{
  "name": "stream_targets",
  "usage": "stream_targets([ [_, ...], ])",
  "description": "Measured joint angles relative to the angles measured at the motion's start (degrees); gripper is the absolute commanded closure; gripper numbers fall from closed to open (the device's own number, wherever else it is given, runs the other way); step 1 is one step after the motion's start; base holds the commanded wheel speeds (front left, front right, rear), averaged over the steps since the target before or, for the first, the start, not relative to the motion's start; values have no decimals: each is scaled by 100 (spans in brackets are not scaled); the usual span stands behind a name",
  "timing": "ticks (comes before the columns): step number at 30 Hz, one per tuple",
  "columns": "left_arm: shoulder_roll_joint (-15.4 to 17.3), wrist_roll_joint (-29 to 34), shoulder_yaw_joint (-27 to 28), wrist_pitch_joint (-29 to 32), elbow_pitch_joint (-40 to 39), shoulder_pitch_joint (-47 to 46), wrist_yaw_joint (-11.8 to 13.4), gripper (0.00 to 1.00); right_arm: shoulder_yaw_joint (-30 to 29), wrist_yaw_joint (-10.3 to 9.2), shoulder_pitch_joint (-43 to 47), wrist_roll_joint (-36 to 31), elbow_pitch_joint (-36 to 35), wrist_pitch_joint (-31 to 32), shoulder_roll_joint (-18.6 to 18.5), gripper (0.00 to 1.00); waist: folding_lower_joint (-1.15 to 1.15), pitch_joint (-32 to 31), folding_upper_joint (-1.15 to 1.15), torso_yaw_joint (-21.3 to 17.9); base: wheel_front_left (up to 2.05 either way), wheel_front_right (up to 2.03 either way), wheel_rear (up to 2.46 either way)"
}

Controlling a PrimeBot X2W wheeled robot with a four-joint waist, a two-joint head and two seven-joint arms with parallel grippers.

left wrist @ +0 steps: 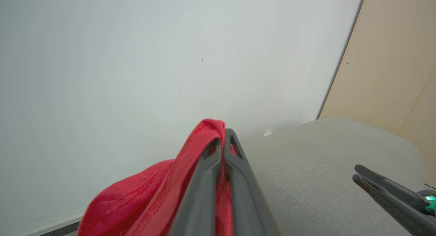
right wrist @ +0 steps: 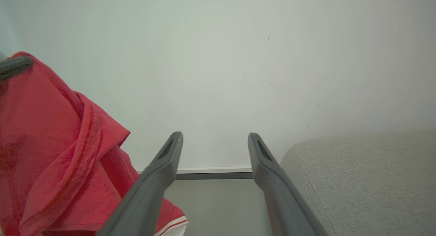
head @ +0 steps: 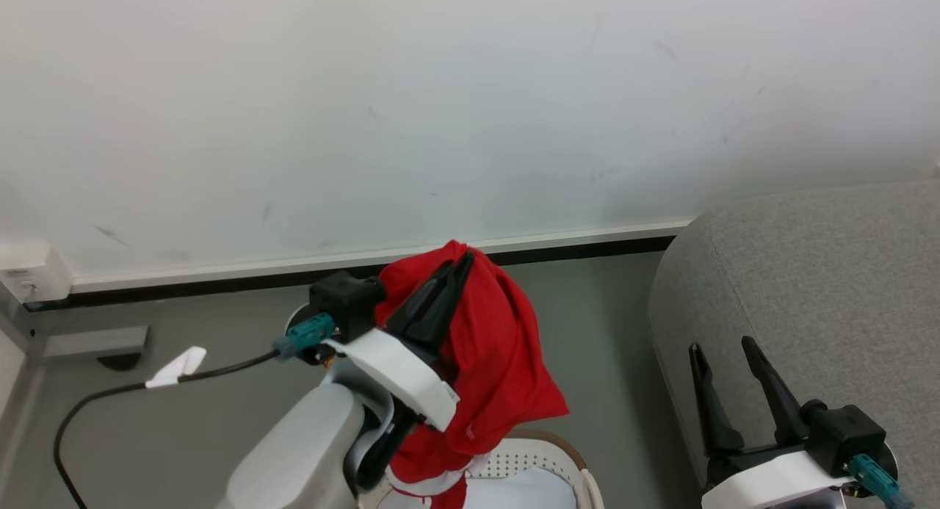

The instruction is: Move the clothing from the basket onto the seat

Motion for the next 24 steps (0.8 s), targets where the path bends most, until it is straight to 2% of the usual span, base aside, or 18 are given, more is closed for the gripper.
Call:
stream_targets([
  [10, 57, -24, 132, 7, -499, -38, 177, 100, 272, 0, 24, 70, -24, 0, 0, 0, 1, -59, 0, -5, 0, 0, 0],
  [17, 83, -58, 127, 32, -627, -28, 205, 100, 438, 0, 32, 33, -38, 0, -1, 0, 1, -1, 0, 38, 0, 0, 0],
  [24, 47, -80, 63, 66, -627, -30, 202, 100, 960, 0, -13, 165, -88, 0, -103, 0, 1, 48, 0, 118, 0, 0, 0],
])
